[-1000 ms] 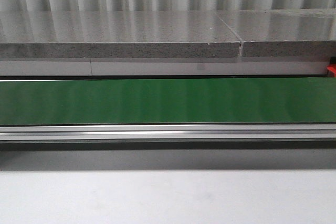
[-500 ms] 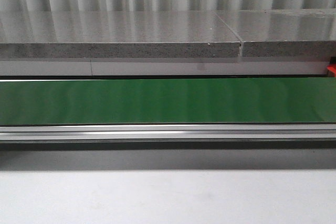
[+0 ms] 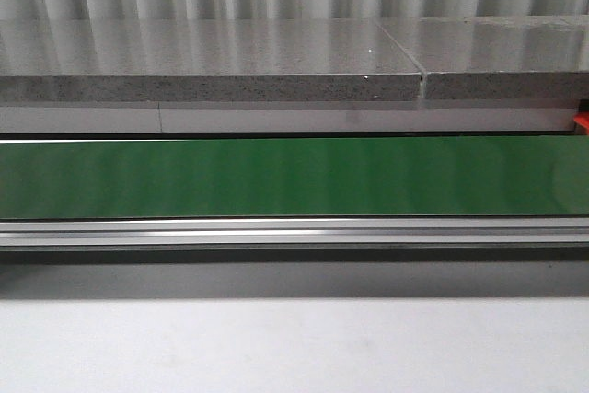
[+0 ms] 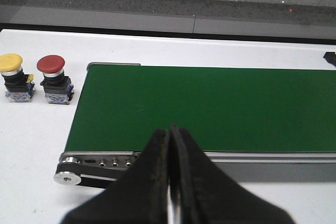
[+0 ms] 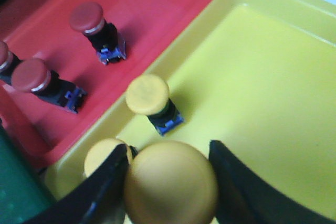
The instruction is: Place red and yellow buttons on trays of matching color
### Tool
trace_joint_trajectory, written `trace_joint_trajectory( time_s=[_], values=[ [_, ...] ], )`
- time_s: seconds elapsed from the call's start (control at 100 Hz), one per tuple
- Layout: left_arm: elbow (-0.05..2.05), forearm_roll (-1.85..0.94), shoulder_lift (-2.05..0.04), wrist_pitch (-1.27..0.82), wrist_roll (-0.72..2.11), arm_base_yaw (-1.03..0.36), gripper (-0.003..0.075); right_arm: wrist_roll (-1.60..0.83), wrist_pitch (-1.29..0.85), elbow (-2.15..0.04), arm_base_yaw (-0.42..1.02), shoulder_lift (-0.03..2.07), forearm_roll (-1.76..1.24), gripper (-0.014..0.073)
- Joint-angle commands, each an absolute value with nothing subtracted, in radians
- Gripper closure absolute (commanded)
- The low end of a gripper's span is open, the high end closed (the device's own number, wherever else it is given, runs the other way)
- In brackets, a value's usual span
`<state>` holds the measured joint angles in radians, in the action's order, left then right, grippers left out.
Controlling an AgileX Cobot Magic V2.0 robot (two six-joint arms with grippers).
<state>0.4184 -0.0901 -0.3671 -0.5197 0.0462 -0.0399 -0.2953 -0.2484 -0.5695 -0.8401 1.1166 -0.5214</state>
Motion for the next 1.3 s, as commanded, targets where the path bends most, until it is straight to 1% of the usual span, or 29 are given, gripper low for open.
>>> trace_joint_trajectory(
  time_s=[0.0,0.25,0.35,0.66,1.03,1.08,1.15,1.25,1.29],
  values=[
    [0.446,-0.098,-0.374,-0.451,0.043,-0.047,0.0741,-0.296,-0.136,-0.539,-0.847,1.104,-0.523,0.0452],
    [0.446,-0.098,-0.374,-0.451,0.043,-0.047,0.0741,-0.294,0.000,-0.420,-0.841,1.108,-0.569,0.0452],
    [0.446,-0.098,-0.374,-0.451,0.043,-0.047,0.0741,-0.294,0.000,-0.418,-0.836,1.133,-0.591,0.0452],
    [0.446,-0.098,-0.374,-0.451,0.043,-0.047,0.0741,-0.294,0.018,-0.418,-0.737,1.228,-0.591,0.0452],
    [0.446,-0.098,-0.374,-0.451,0.043,-0.047,0.0741,-0.296,0.029,-0.418,-0.733,1.292,-0.590,0.0443],
    [0.446,-0.098,-0.374,-0.451,0.043,-0.047,0.0741,-0.299,0.029,-0.418,-0.733,1.293,-0.590,0.0420],
    [0.446,-0.098,-0.374,-0.451,0.043,-0.047,0.0741,-0.302,0.031,-0.419,-0.733,1.293,-0.590,0.0348],
    [0.446,-0.098,-0.374,-0.451,0.043,-0.047,0.0741,-0.302,0.036,-0.420,-0.733,1.293,-0.590,0.0183],
    [0.446,-0.098,-0.374,-0.451,0.043,-0.047,0.0741,-0.302,0.038,-0.420,-0.733,1.291,-0.590,0.0134]
  ],
)
